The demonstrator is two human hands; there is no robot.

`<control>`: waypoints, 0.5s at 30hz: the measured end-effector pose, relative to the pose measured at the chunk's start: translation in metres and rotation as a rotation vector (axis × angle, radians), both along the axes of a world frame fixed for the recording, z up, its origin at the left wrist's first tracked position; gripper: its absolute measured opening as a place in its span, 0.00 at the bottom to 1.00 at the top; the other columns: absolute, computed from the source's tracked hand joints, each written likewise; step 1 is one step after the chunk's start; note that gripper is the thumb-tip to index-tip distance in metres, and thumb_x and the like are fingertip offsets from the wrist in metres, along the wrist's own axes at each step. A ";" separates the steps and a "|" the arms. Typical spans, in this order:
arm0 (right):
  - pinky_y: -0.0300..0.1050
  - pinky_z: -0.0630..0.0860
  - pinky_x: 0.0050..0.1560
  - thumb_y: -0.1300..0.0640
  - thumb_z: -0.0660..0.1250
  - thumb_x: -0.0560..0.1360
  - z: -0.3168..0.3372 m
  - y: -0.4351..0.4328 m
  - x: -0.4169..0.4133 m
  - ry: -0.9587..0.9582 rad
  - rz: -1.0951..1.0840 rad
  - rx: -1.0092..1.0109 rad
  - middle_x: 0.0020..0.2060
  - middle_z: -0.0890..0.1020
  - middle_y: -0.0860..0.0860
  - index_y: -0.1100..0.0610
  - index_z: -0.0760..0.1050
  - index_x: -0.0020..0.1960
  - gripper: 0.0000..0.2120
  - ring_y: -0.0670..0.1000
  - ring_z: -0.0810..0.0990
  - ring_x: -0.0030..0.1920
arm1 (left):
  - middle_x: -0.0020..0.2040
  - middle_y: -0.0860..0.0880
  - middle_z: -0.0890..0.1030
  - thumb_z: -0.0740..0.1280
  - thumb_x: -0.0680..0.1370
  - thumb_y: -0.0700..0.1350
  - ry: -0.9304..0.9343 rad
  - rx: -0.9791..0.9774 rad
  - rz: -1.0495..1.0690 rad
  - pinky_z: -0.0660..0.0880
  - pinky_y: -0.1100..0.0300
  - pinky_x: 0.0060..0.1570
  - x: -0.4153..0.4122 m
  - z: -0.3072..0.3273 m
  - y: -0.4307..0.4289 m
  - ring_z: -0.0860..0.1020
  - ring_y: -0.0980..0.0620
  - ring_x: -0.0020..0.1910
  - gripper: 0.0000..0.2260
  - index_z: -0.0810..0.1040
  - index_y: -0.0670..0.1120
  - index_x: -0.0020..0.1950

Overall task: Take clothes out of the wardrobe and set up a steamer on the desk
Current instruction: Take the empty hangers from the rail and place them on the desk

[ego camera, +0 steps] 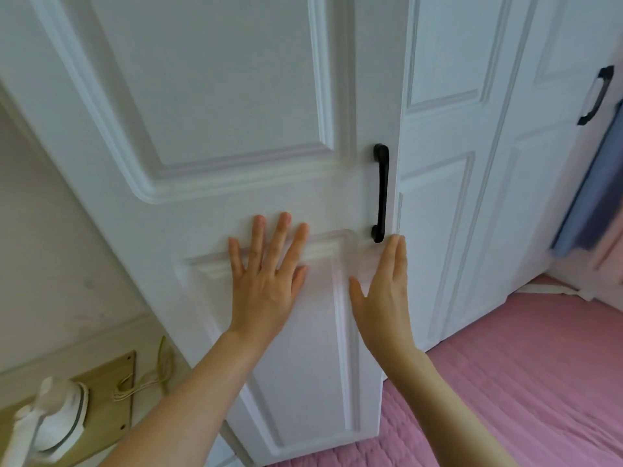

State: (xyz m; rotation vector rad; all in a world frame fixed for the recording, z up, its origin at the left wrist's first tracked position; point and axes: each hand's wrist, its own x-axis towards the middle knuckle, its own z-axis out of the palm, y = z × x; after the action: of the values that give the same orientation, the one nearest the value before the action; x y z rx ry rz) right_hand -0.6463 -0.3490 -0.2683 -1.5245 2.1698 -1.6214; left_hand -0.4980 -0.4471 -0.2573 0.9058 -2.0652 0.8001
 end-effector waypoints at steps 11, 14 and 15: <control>0.62 0.56 0.73 0.47 0.63 0.77 -0.028 -0.063 0.002 0.309 0.073 0.010 0.76 0.36 0.60 0.50 0.40 0.78 0.40 0.58 0.35 0.76 | 0.79 0.50 0.51 0.58 0.82 0.55 0.015 -0.116 0.117 0.47 0.37 0.72 -0.011 -0.011 -0.035 0.48 0.43 0.77 0.26 0.55 0.51 0.78; 0.63 0.52 0.73 0.46 0.61 0.78 -0.033 -0.083 0.001 0.325 0.059 -0.001 0.75 0.38 0.62 0.52 0.43 0.78 0.38 0.61 0.36 0.75 | 0.78 0.49 0.54 0.57 0.82 0.55 0.015 -0.153 0.161 0.47 0.37 0.72 -0.014 -0.013 -0.044 0.48 0.43 0.77 0.25 0.56 0.51 0.78; 0.64 0.52 0.73 0.46 0.61 0.78 -0.034 -0.089 0.000 0.329 0.063 -0.002 0.75 0.38 0.63 0.53 0.42 0.78 0.37 0.62 0.37 0.75 | 0.78 0.49 0.55 0.57 0.82 0.55 0.015 -0.163 0.175 0.47 0.37 0.72 -0.015 -0.013 -0.046 0.48 0.43 0.77 0.25 0.57 0.51 0.78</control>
State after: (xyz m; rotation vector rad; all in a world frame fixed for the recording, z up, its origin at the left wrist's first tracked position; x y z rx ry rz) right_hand -0.6461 -0.4380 -0.3025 -1.9591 2.2393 -1.4400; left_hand -0.5125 -0.4936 -0.2705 1.0069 -1.8947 1.0348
